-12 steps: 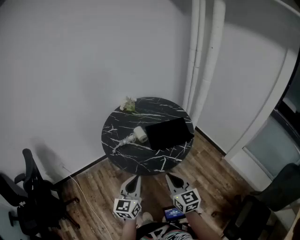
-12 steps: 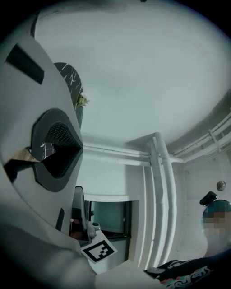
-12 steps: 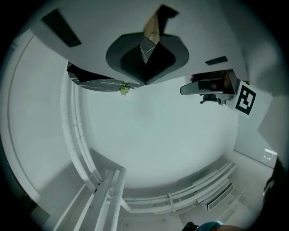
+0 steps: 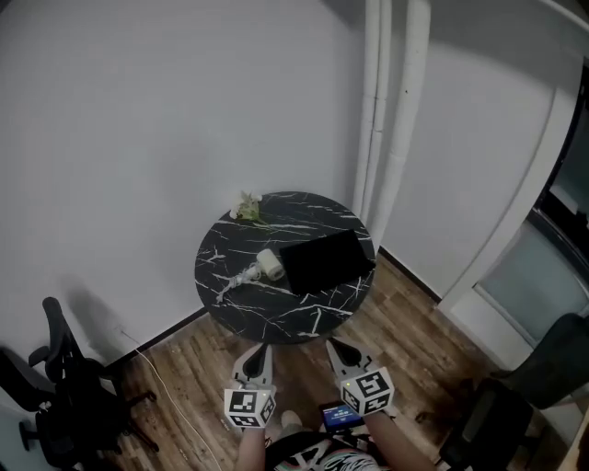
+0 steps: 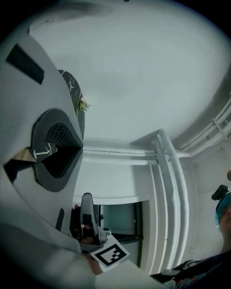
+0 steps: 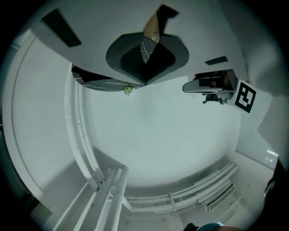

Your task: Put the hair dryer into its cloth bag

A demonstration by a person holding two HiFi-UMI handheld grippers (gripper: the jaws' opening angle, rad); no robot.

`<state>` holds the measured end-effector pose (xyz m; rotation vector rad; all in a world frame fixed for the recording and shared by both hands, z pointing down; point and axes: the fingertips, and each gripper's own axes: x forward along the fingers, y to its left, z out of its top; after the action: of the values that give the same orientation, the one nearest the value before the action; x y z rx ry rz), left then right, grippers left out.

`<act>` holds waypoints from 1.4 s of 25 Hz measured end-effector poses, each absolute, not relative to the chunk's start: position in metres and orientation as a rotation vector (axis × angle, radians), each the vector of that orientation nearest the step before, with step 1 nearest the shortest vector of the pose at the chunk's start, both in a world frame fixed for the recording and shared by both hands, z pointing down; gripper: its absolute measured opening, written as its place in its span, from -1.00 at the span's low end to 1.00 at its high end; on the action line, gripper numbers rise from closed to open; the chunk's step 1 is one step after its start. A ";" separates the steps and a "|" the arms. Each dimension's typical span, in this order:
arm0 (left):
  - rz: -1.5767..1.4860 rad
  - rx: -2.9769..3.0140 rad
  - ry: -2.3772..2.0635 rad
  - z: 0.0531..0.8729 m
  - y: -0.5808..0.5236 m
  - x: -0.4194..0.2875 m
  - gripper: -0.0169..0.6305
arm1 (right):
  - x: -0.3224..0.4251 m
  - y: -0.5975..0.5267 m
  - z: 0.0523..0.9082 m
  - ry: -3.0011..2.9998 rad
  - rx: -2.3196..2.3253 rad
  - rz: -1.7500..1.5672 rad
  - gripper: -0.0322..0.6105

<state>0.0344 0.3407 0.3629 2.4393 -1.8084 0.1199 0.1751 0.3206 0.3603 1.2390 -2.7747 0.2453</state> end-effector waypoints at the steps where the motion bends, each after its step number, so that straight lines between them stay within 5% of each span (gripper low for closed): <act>1: 0.104 2.435 -1.801 0.363 0.340 0.034 -0.91 | 0.176 0.320 0.360 -2.778 1.245 0.257 -0.84; 14: 0.148 2.399 -1.837 0.383 0.299 0.005 -0.91 | 0.166 0.274 0.380 -2.756 1.279 0.332 -0.84; 23: 0.110 2.380 -1.820 0.397 0.165 -0.051 -0.91 | 0.124 0.155 0.411 -2.650 1.274 0.272 -0.84; 35: 0.447 2.440 -1.634 0.469 0.005 -0.108 -0.91 | 0.060 0.008 0.455 -2.481 1.325 0.380 -0.84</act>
<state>-0.1078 0.0053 0.4692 2.4395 -1.6339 0.4471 0.0596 0.0083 0.4547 1.3250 -2.4814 0.3797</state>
